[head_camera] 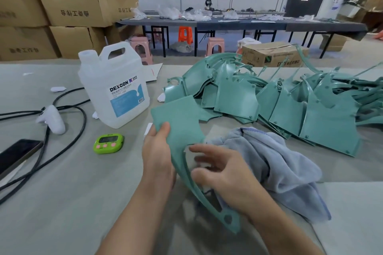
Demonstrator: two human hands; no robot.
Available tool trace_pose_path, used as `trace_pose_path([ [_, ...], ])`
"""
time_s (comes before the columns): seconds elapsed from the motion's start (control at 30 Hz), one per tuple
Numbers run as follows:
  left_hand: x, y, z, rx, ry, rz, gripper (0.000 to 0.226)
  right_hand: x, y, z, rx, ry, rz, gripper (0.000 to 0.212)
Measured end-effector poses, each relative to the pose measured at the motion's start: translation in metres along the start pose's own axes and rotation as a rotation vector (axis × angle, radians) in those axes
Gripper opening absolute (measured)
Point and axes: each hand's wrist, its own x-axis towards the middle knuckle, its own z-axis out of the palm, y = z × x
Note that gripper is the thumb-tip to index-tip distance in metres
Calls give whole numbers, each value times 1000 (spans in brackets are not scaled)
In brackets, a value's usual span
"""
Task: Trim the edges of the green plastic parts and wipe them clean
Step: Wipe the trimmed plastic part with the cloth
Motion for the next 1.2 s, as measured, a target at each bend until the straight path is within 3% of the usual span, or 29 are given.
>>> trace_pose_path([
  [0.07,6,4,-3,-1,53,45,20,1,4,-4,264,-63,97,41],
  [0.13,10,7,-6,-5,114,103,20,-1,1,-4,232,-111,105,43],
  [0.2,8,7,-7,44,147,211,26,-6,-1,-2,-59,-165,47,52],
  [0.27,2,5,-7,154,137,328,32,-13,-5,3,-537,-172,-68,59],
  [0.33,-2,5,-6,206,122,416,34,-18,-5,9,-955,-6,-226,59],
  [0.4,-4,9,-4,143,64,434,32,-21,-2,14,-1080,226,-324,50],
  [0.43,-4,9,-3,120,17,428,33,-20,-2,16,-1021,330,-345,45],
  [0.5,-5,7,-4,219,-31,388,40,-15,-2,14,-631,396,-259,40],
  [0.57,-6,0,-7,524,28,353,42,-9,3,9,-191,371,-127,35],
  [0.63,-6,-6,-10,784,118,366,57,-3,2,1,24,372,-88,40],
  [0.67,-6,-8,-9,788,146,355,64,-1,0,-3,81,364,-87,46],
  [0.73,-4,-4,-4,548,166,231,71,-2,1,-10,153,325,-98,57],
  [0.87,6,10,-14,156,251,-51,52,-3,4,-23,193,284,-101,52],
  [0.97,0,22,-17,-166,129,-317,18,-7,1,-23,34,339,-149,30],
  [1.03,-9,26,-13,-236,50,-337,11,-12,-5,-23,-119,422,-213,22],
  [1.2,-20,22,0,-215,-99,-335,19,-18,-16,-45,-389,578,-310,9],
])
